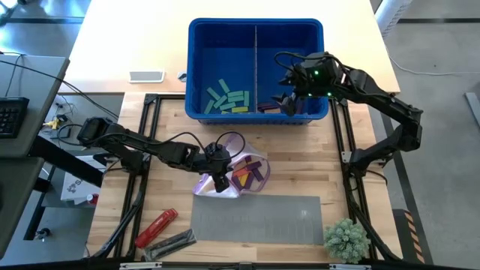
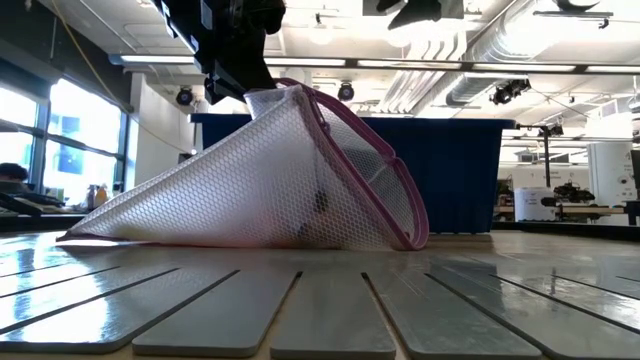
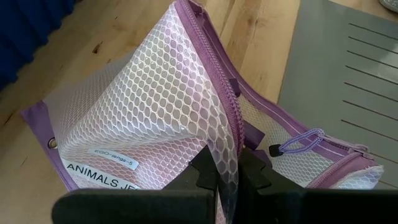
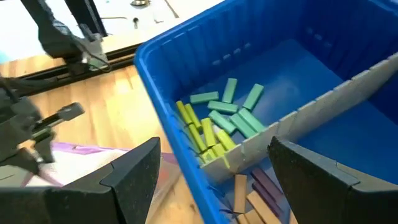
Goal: Sort blocks
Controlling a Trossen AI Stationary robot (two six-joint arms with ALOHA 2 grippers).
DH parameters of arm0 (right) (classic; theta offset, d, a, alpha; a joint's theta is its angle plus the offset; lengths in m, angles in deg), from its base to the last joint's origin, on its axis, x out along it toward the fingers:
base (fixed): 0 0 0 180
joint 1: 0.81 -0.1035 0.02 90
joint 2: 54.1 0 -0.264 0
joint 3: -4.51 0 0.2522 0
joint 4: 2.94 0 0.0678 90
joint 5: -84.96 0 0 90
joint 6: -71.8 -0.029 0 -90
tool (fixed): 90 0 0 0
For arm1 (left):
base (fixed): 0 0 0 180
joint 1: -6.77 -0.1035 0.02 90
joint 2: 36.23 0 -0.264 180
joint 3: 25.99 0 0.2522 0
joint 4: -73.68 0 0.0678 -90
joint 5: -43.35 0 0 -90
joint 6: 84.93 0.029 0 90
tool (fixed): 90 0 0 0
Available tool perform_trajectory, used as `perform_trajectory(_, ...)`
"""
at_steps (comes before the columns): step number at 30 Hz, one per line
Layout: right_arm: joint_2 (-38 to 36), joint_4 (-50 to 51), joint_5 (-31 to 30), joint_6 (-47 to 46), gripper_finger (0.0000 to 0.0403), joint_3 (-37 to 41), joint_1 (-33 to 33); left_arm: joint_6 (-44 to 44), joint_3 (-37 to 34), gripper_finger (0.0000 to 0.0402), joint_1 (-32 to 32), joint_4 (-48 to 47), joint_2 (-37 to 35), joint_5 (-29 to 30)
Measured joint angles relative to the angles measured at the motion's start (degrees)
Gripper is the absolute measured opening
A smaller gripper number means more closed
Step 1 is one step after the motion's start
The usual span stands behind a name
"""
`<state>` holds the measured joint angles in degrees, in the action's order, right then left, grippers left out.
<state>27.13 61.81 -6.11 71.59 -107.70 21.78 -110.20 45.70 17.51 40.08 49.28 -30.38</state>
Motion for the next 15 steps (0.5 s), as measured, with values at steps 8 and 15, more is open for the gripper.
perform_trajectory(8, 1.21, -0.06, -4.82, -2.60, 0.0286, 0.00, 2.33, -0.04, 0.00, 0.0000, 0.00, 0.02, -0.02, 0.03)
perform_trajectory(15, 3.12, 0.32, -4.56, -4.30, 0.0286, 0.00, 3.01, -0.02, 0.00, 0.0000, 0.00, 0.11, 0.00, 0.09)
